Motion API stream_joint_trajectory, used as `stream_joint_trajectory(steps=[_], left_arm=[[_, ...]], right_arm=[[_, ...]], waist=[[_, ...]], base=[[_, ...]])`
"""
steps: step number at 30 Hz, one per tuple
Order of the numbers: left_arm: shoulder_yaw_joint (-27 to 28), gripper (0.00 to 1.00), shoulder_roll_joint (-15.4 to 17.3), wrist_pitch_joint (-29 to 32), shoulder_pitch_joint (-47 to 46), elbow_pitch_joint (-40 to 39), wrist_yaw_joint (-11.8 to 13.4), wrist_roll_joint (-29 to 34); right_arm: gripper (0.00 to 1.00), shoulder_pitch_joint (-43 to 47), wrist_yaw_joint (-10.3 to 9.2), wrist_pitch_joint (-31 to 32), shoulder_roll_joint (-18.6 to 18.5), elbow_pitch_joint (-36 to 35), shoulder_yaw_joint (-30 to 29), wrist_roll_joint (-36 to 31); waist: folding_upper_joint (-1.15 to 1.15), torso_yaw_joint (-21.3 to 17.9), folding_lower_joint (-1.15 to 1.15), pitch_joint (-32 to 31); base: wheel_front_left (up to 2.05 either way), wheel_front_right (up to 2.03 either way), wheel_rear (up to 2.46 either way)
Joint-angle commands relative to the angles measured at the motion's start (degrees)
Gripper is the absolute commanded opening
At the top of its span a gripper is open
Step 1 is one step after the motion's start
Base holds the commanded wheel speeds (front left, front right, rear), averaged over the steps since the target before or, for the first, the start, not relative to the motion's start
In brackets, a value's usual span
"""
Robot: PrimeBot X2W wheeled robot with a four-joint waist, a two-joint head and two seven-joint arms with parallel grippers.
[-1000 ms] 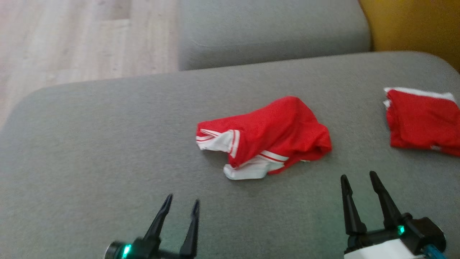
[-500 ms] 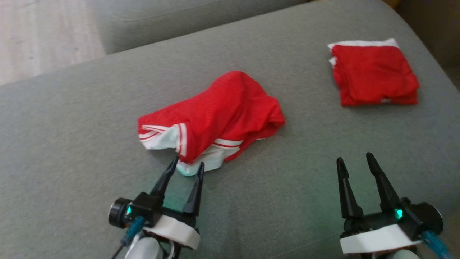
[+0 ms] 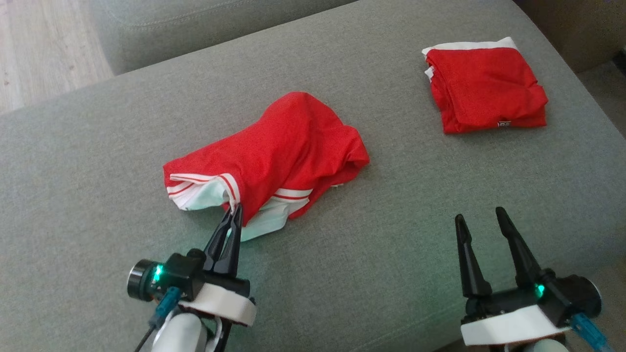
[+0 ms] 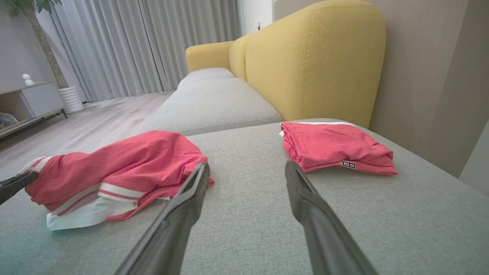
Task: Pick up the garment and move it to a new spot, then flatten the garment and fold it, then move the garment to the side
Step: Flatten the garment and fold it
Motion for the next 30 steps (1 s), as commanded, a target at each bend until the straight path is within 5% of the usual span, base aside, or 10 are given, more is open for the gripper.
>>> stream_joint_trajectory(steps=[1,8,18,25,30], left_arm=[[2.0,0.00,0.2,-0.5,-1.1,-2.0,-0.4,0.6],[-0.7,0.00,0.1,-0.5,-6.5,-5.9,-2.3,-0.4],[-10.4,0.00,4.0,-0.5,-33.8,-8.0,-2.6,-8.7],[-5.6,0.00,4.5,-0.1,-52.8,-5.0,-2.6,-19.5],[-1.5,0.00,6.8,3.8,-50.8,-1.1,-1.9,-24.7]], right_arm=[[1.00,-1.9,0.37,-0.2,-0.4,-1.8,1.6,-0.5],[1.00,-1.8,0.37,-0.2,-0.4,-1.6,2.5,-0.8],[1.00,-2.7,0.37,-0.2,-0.4,-1.5,4.4,-0.2],[1.00,-1.7,0.37,-0.2,-0.4,-1.1,4.2,-0.1],[1.00,-1.5,0.37,-0.2,-0.4,-1.1,3.7,0.0]], waist=[[0.00,0.0,0.00,-0.2],[0.00,-0.2,0.00,-1.1],[0.00,0.2,0.00,-2.2],[0.00,3.1,0.00,-4.3],[0.00,5.6,0.00,-4.9]], base=[[0.00,0.00,0.00],[0.00,0.00,0.00],[0.00,0.00,0.00],[0.00,0.00,0.00],[0.00,0.00,0.00]])
